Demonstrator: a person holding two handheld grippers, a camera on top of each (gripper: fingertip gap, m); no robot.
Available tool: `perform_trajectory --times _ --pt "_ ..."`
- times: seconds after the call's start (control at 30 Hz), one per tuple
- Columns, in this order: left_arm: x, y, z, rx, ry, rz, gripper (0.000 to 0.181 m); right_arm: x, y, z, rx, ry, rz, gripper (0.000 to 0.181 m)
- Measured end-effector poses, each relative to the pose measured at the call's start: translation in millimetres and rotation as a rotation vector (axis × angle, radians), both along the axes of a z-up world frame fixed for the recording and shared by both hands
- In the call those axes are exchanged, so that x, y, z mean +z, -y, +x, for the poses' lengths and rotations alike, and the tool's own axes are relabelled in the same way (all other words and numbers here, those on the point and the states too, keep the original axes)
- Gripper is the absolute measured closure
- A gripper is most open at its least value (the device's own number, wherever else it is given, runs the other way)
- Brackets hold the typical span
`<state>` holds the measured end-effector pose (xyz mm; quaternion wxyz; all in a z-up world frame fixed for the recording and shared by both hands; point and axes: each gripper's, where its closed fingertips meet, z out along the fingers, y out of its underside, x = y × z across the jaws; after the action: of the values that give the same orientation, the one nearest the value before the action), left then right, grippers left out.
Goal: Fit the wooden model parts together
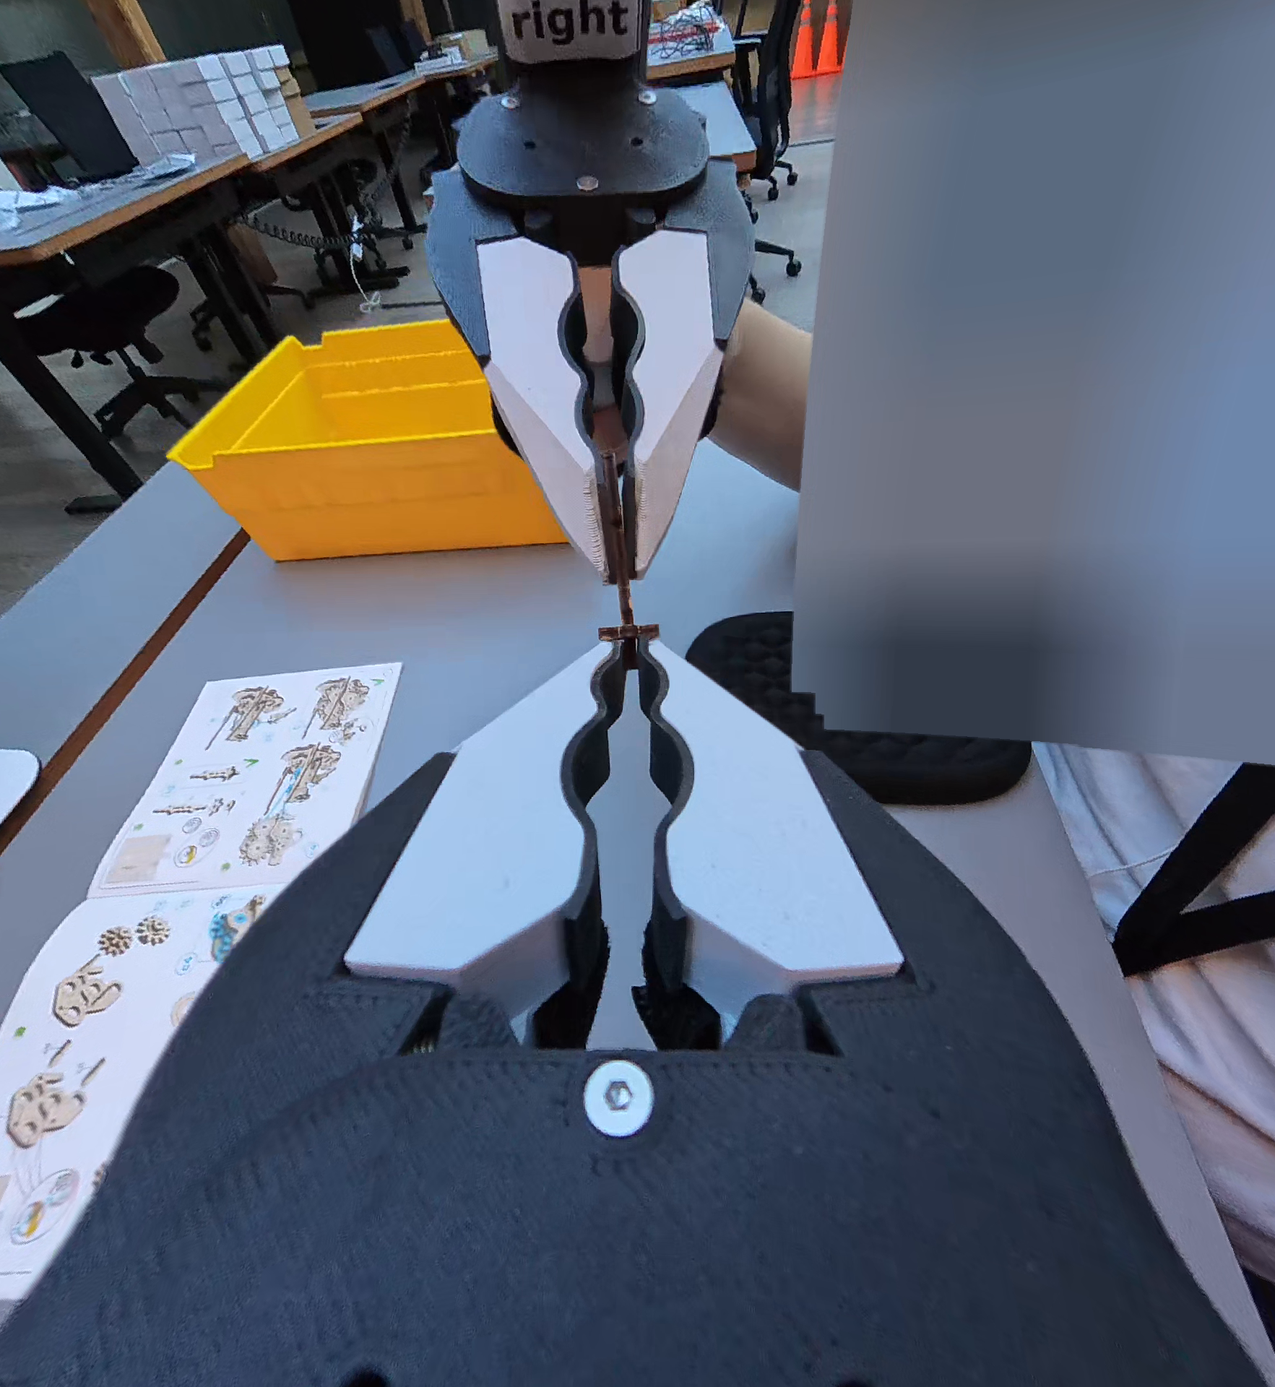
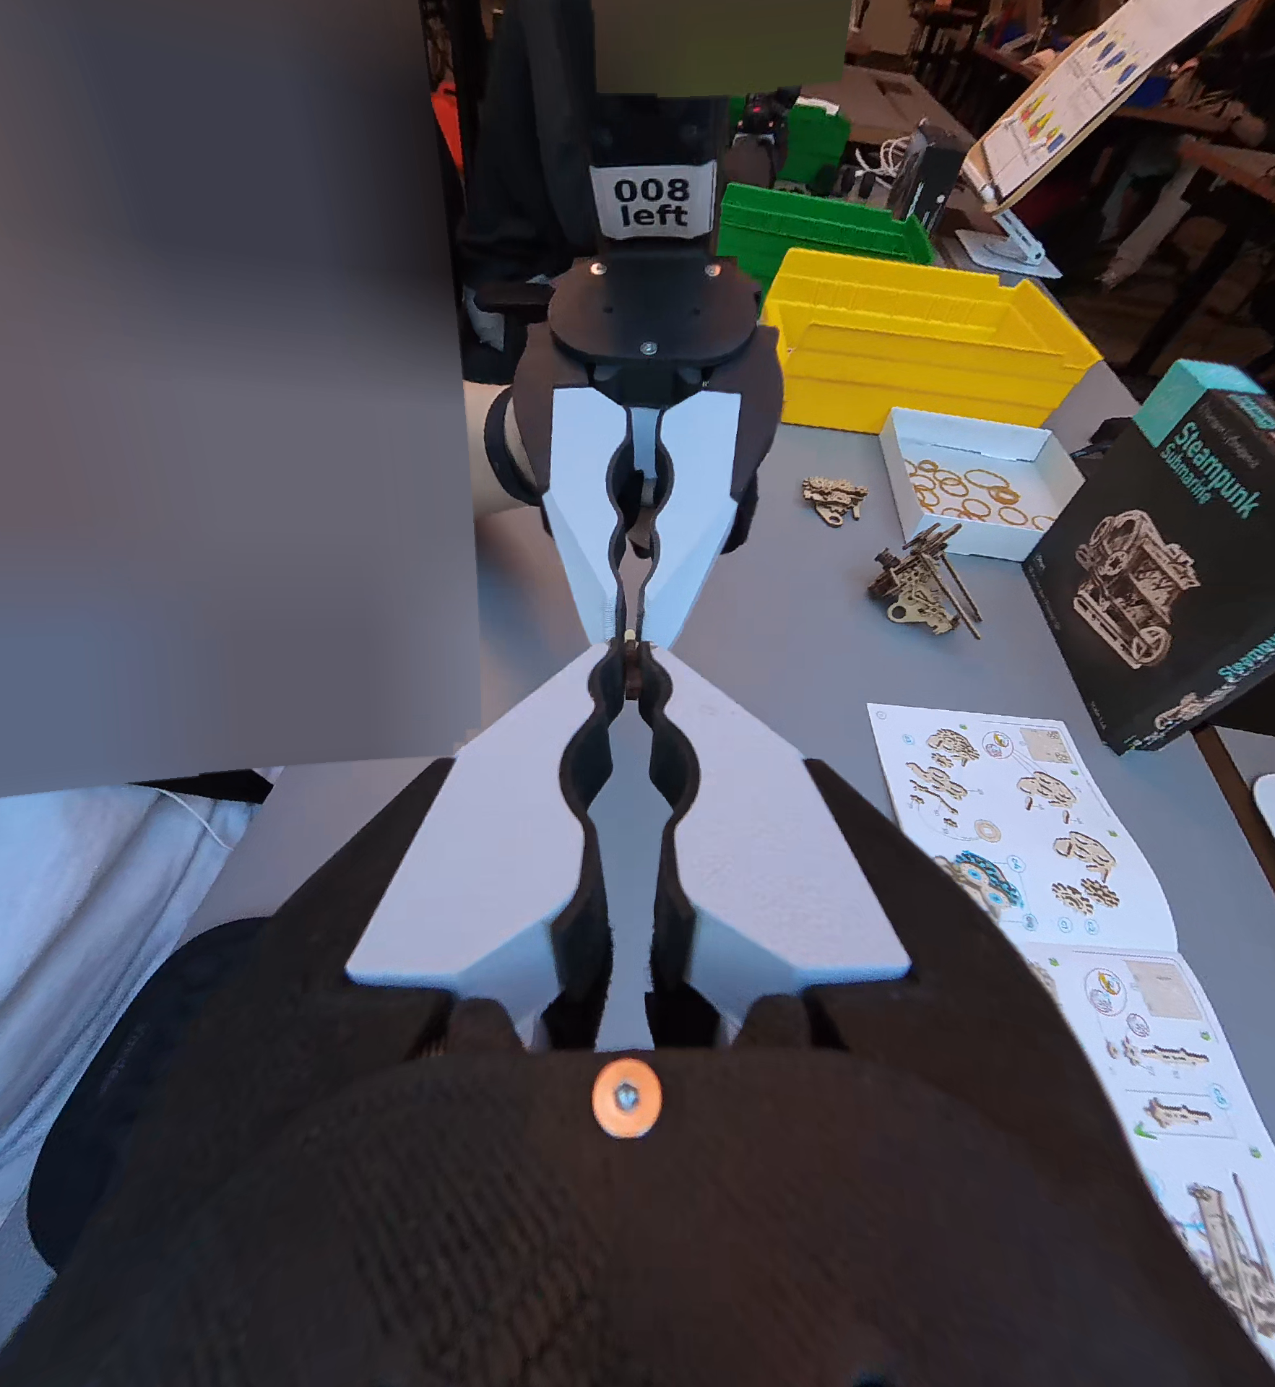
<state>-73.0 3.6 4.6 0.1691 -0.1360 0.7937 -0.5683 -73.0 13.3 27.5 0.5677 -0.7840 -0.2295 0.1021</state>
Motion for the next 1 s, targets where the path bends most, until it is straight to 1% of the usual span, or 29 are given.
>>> perform_trajectory --times 0.07,0.17,0.27,0.33,0.43,0.53,0.6,0.67,0.7,0.77,0.83,0.87,1.0 --pt "8.3 3.0 5.4 0.003 0.003 -0.004 0.181 8.6 3.3 5.1 -0.017 -0.038 0.013 0.181" --pt "21.2 8.2 14.2 -0.004 -0.041 -0.06 0.181 21.1 7.7 16.6 -0.039 -0.153 0.026 0.181" --pt "23.9 12.9 26.0 -0.006 -0.111 -0.122 0.181 20.0 11.2 29.3 -0.072 -0.197 0.012 0.181" --pt "13.2 15.3 32.1 -0.016 -0.18 -0.161 0.181 6.4 12.1 35.7 -0.07 -0.268 -0.051 0.181" --pt "-11.8 16.5 32.8 -0.064 -0.342 -0.263 0.181 -22.9 9.7 39.7 -0.033 -0.443 -0.138 0.181" --pt "-48.4 9.9 33.1 -0.063 -0.504 -0.314 0.181 -62.3 2.2 42.2 -0.033 -0.62 -0.213 0.181" --pt "-72.4 5.8 28.6 -0.064 -0.57 -0.299 0.181 -87.3 0.0 36.7 -0.007 -0.692 -0.269 0.181" --pt "-96.6 3.5 20.3 -0.066 -0.608 -0.22 0.181 -113.1 1.1 26.7 0.025 -0.671 -0.337 0.181" --pt "-108.4 3.0 15.1 -0.07 -0.614 -0.165 0.181 -124.8 1.8 21.0 0.038 -0.633 -0.373 0.18" --pt "-127.5 1.0 7.7 -0.067 -0.591 -0.058 0.181 -142.5 1.5 13.0 0.055 -0.495 -0.408 0.18" --pt "-137.6 -1.3 2.8 -0.072 -0.548 0.013 0.181 -150.8 -0.4 8.4 0.055 -0.362 -0.4 0.181" --pt "-140.7 -3.1 2.5 -0.067 -0.524 0.037 0.181 -154.3 -1.4 8.4 0.041 -0.323 -0.403 0.181" --pt "-149.6 -4.5 1.4 -0.057 -0.433 0.103 0.181 -163.5 -1.8 5.3 0.025 -0.251 -0.408 0.181"
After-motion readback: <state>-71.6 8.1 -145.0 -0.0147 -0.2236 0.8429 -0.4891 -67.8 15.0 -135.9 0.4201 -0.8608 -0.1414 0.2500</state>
